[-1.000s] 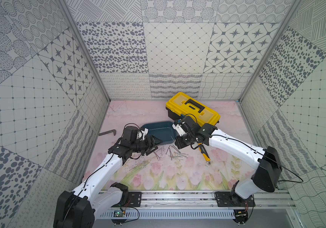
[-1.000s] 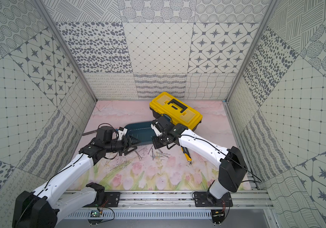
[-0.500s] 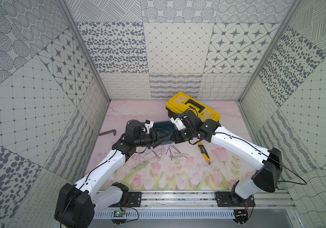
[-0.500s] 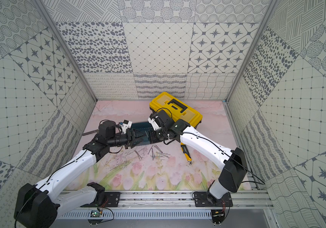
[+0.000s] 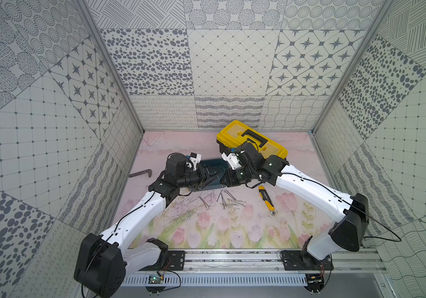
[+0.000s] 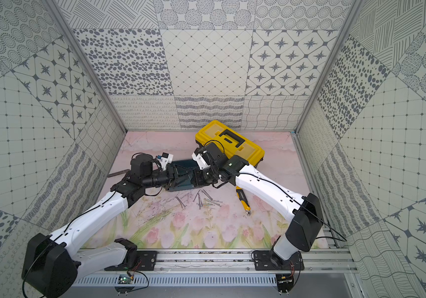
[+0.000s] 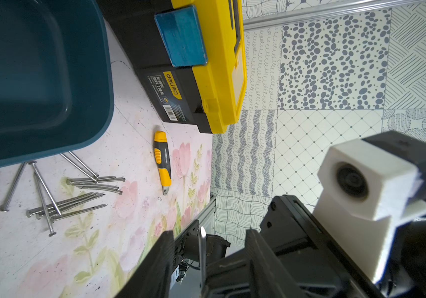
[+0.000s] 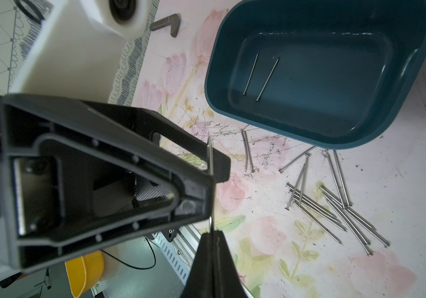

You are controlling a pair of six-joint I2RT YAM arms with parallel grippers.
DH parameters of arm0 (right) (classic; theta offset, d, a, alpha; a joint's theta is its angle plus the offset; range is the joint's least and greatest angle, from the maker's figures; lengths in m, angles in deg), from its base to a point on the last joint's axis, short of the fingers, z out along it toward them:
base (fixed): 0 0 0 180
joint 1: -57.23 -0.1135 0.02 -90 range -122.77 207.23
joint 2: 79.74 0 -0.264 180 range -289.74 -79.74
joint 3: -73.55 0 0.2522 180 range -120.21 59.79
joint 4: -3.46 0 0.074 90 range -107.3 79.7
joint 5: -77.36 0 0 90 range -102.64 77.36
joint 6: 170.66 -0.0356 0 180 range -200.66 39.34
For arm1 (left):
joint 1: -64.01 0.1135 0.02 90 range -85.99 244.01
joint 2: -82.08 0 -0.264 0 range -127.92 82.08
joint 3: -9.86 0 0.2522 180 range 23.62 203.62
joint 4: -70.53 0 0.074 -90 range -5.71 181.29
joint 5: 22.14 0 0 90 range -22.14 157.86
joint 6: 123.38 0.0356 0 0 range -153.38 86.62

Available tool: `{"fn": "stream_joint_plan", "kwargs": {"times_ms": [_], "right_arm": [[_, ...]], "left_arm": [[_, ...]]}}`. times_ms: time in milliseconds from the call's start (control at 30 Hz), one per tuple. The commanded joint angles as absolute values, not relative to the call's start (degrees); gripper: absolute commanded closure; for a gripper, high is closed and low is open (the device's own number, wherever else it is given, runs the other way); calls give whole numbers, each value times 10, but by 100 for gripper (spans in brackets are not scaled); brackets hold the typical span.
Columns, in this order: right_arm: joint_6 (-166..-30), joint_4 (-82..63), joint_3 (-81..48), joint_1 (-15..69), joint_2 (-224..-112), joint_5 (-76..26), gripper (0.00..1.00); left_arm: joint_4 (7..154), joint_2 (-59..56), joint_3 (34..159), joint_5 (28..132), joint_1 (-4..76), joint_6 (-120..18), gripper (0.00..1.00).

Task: Put the nails on the desktop into the storage box
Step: Pick up the nail from the center of the board.

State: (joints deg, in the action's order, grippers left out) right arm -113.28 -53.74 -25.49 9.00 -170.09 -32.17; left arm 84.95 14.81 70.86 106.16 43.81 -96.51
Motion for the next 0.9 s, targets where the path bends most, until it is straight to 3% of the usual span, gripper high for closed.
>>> {"fn": "stream_joint_plan", "kwargs": {"times_ms": [0, 267, 733, 867], "right_arm": [[-1138, -516, -272, 91, -1691, -329, 100], [-1139, -515, -279, 92, -1692, -333, 100], [-1154, -507, -275, 92, -1693, -332, 100], [-1159, -507, -281, 97, -1696, -329, 73]], "left_arm": [[840, 136, 722, 1053, 436, -953, 58], [860, 123, 738, 1052, 435, -936, 66], [940, 122, 768, 1051, 435, -870, 98], [993, 117, 796, 1038, 435, -831, 100]]}}
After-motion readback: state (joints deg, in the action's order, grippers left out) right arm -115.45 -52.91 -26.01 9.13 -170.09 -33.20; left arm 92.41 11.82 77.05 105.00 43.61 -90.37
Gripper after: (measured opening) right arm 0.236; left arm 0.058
